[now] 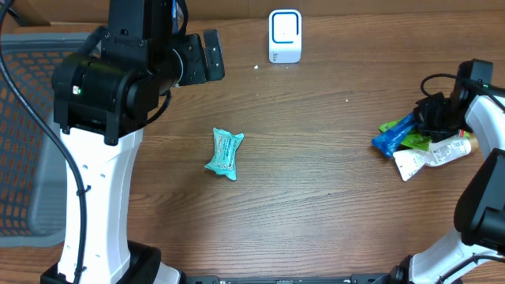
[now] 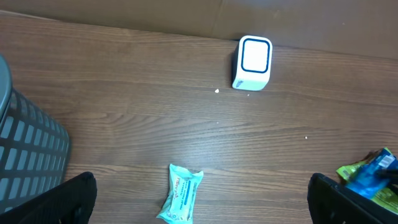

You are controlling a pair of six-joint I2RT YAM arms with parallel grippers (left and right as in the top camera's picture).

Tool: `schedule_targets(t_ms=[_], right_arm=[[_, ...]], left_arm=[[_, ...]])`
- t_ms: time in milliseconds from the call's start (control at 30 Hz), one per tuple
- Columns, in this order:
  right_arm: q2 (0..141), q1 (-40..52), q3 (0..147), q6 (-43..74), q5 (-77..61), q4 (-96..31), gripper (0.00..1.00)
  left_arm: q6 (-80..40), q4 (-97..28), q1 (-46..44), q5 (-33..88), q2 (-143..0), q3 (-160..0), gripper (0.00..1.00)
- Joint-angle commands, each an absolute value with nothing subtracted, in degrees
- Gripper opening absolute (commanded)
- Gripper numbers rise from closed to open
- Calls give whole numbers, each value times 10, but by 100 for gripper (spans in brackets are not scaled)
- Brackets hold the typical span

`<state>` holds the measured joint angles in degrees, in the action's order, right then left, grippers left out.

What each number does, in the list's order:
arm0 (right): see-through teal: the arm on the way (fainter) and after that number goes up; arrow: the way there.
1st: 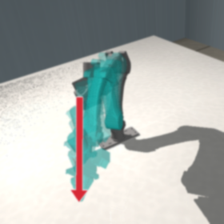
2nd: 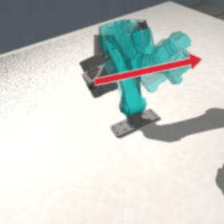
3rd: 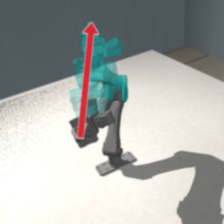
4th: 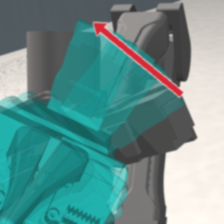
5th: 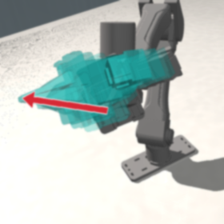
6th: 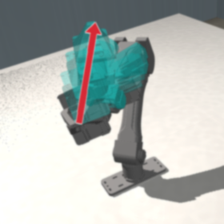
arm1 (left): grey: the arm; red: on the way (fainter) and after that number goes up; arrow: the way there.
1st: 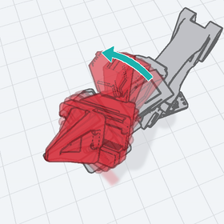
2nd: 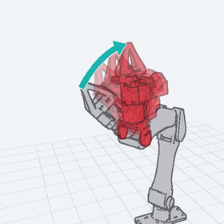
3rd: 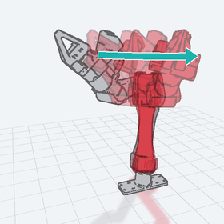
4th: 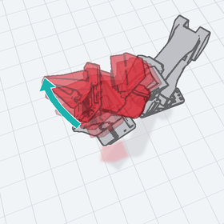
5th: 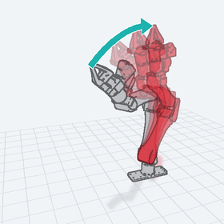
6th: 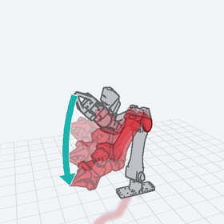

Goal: Scan the item barcode
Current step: 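Carry the blue packet right and drop it on the pile, then reach the right gripper to the mint wipes pack and grasp it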

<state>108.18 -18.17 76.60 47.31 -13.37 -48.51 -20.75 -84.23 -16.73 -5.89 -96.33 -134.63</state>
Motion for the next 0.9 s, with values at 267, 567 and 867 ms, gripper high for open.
schedule_targets(t_ms=[267, 567, 867], right_arm=[[1074, -188, 842, 332, -258, -491, 69], [1074, -166, 898, 226, -363, -571, 67], [1074, -15, 916, 160, -340, -598, 75]], left_arm=[[-197, -840, -165, -65, -956, -1355, 100], [-197, -840, -165, -65, -956, -1355, 100], [-197, -840, -165, -65, -956, -1355, 100]])
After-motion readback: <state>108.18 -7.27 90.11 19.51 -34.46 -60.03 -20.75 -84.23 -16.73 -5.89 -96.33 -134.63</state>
